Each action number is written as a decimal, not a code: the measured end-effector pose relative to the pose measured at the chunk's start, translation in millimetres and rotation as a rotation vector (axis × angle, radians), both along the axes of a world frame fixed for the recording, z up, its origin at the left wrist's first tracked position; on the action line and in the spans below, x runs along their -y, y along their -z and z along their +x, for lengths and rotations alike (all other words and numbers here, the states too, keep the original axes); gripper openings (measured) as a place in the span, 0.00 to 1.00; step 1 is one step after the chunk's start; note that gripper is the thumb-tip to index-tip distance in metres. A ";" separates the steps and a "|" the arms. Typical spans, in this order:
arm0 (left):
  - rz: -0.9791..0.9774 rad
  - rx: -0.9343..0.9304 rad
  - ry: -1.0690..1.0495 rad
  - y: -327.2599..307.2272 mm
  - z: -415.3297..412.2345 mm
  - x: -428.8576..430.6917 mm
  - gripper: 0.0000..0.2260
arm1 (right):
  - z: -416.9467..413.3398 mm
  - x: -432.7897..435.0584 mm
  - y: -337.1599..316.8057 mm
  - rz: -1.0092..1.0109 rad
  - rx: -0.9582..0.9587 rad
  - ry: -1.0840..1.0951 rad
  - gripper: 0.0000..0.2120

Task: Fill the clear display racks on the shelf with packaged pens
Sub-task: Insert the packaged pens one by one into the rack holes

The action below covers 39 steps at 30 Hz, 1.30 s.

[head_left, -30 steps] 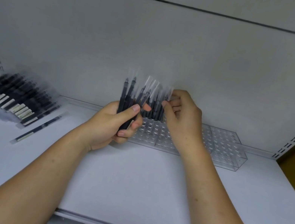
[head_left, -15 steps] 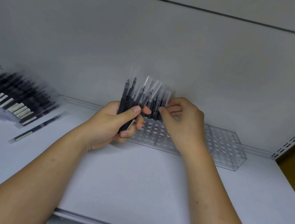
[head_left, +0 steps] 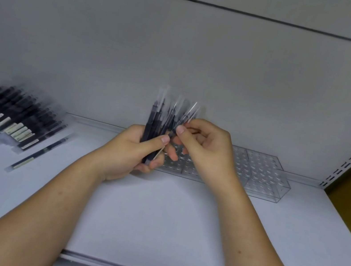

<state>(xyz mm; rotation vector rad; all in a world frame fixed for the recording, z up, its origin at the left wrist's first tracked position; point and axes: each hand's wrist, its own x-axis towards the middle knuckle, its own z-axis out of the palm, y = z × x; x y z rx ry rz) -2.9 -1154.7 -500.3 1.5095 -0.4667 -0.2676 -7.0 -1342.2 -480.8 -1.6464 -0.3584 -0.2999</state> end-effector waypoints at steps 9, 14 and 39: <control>-0.024 0.017 -0.015 1.9 2.7 -0.4 0.18 | 4.3 8.6 -7.8 0.164 0.066 0.157 0.06; -0.002 0.040 -0.058 1.5 2.5 -2.4 0.16 | 12.8 24.7 -9.6 0.258 0.216 0.363 0.07; -0.029 0.018 -0.082 2.4 3.9 -1.7 0.14 | 50.2 25.0 11.6 -0.409 0.211 0.455 0.02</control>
